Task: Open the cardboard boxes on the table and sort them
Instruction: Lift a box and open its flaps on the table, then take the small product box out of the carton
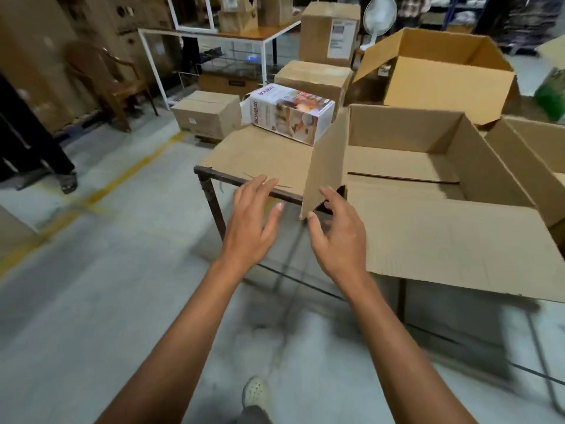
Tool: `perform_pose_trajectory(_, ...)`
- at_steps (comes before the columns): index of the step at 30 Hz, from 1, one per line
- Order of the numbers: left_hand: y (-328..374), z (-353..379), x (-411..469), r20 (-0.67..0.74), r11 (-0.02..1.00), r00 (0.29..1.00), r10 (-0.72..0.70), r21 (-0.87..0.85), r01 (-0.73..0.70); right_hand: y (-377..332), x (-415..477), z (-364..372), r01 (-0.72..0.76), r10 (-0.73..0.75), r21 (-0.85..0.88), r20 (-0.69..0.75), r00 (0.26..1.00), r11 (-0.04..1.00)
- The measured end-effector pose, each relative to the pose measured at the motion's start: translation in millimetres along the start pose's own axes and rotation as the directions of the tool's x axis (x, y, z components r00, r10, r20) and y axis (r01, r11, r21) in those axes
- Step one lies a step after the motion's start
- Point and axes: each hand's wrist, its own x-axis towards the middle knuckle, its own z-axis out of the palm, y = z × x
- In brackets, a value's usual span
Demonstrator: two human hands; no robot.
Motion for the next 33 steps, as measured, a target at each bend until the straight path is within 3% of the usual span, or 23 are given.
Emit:
perform_pose_trajectory(5, -40.2, -26.6, -39.8, -0.100, 0.994, 0.989, -0.106, 0.005, 0.107, -9.7, -23.5, 42.5, 0.004, -0.007, 0.107, 0.025, 1.000, 0.994)
perform_pose_trajectory(11, -119.4, -44.7, -33.9, -0.074, 0.977, 0.974, -0.215, 0.000, 0.215, -20.4, 7.6, 115.2, -0.022, 0.014, 0.131, 0.064, 0.998, 0.991)
perform_pose_trajectory(21, -249.1, -62.5, 82.5, 0.015, 0.995, 0.995, -0.097, -0.018, 0.097, -42.0, 109.0, 235.8, -0.103, 0.104, 0.106, 0.002, 0.995, 0.989)
perform_pose_trajectory(33, -321.5, 1.7, 249.0, 0.123, 0.994, 0.992, -0.032, -0.097, 0.045, -5.1, 256.5, 274.0, -0.157, 0.152, -0.051, -0.079, 0.985, 0.986)
